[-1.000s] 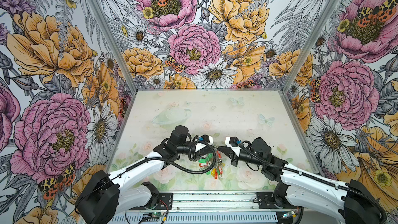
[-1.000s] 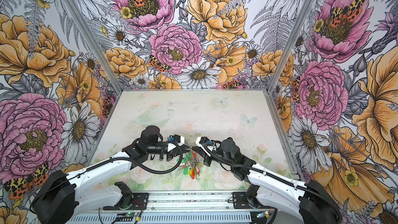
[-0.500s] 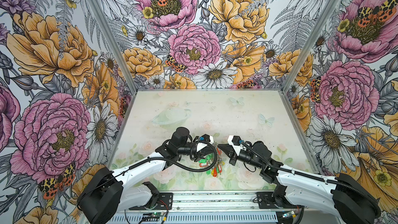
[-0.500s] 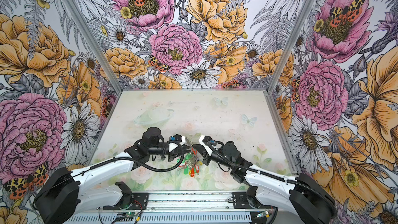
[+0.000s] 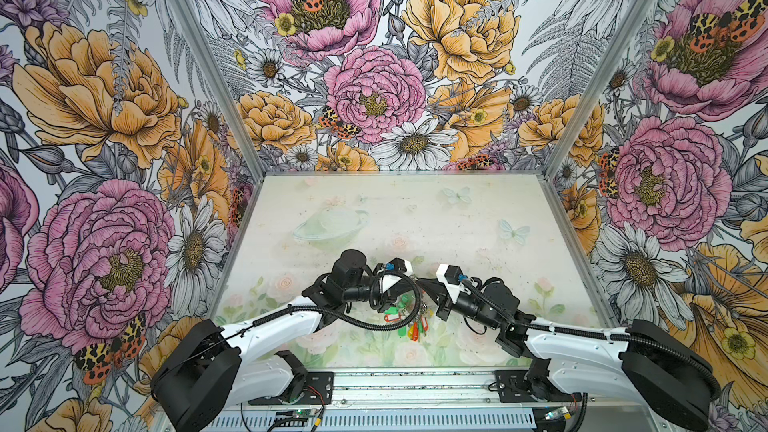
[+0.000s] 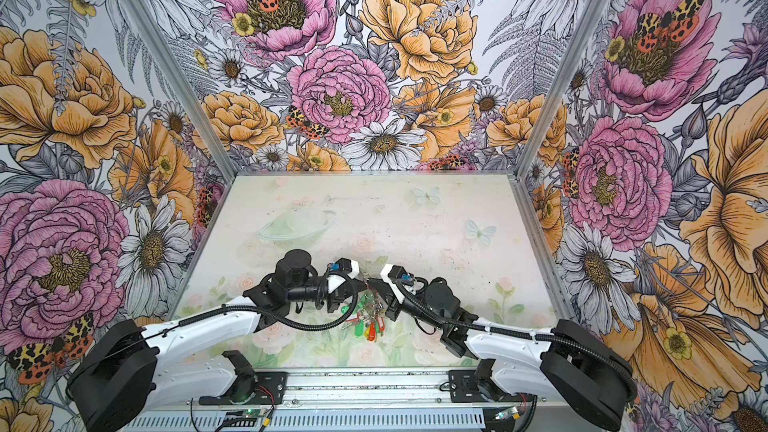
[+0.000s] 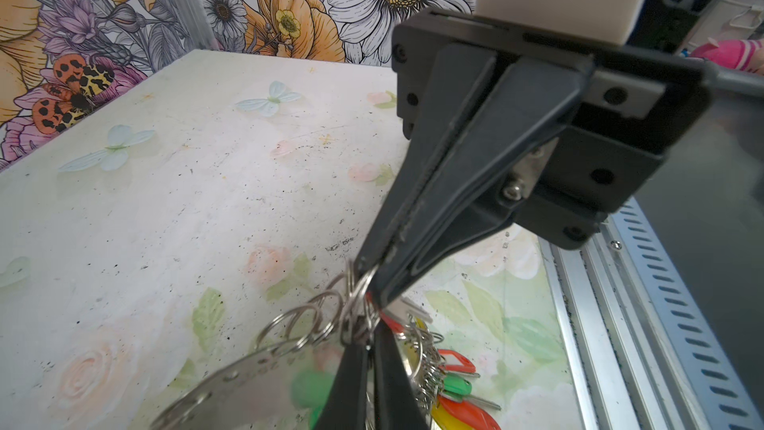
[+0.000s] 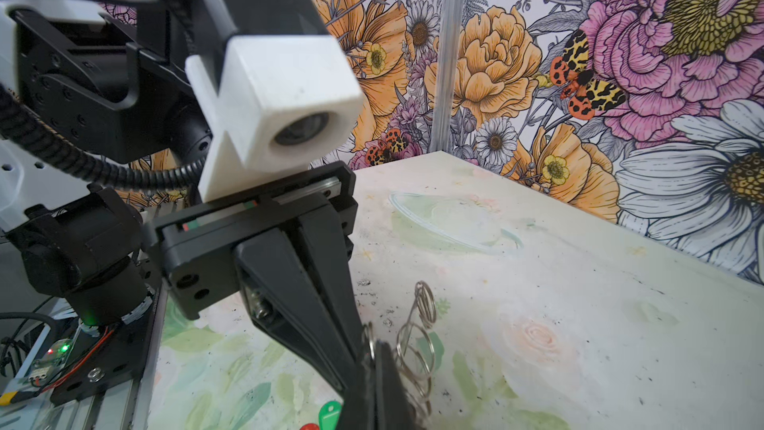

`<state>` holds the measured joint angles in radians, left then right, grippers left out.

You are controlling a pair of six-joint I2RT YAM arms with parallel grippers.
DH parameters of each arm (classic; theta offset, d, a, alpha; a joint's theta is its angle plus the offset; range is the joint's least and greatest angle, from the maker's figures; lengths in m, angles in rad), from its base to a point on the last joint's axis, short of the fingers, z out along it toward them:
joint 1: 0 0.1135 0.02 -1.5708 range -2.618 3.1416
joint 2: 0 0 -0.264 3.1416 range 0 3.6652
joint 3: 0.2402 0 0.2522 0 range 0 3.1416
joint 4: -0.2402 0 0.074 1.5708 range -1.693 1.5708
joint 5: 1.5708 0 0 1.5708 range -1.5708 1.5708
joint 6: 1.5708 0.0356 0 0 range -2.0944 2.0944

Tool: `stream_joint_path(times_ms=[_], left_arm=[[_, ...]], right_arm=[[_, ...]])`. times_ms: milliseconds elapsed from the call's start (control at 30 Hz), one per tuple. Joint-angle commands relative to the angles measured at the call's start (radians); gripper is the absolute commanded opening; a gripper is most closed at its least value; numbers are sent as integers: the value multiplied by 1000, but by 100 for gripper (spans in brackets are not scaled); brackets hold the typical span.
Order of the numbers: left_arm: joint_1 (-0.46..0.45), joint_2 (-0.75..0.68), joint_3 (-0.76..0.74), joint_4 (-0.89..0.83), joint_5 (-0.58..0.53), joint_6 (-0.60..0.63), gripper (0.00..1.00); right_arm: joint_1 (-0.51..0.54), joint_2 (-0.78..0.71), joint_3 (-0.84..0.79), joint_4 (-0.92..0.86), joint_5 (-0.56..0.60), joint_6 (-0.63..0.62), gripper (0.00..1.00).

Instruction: Put the keys on the keyring

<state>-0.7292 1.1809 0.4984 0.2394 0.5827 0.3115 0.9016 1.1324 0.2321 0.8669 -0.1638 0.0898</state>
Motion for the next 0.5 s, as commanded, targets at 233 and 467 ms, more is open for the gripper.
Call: stream_joint_path(times_ms=[233, 467], left_arm=[[-28, 27, -12, 99, -52, -21, 0], [-66, 29, 0, 164, -63, -40, 0]], right_arm=[[52, 54, -32, 251, 209, 29, 0], [106, 164, -27, 375, 357, 36, 0]])
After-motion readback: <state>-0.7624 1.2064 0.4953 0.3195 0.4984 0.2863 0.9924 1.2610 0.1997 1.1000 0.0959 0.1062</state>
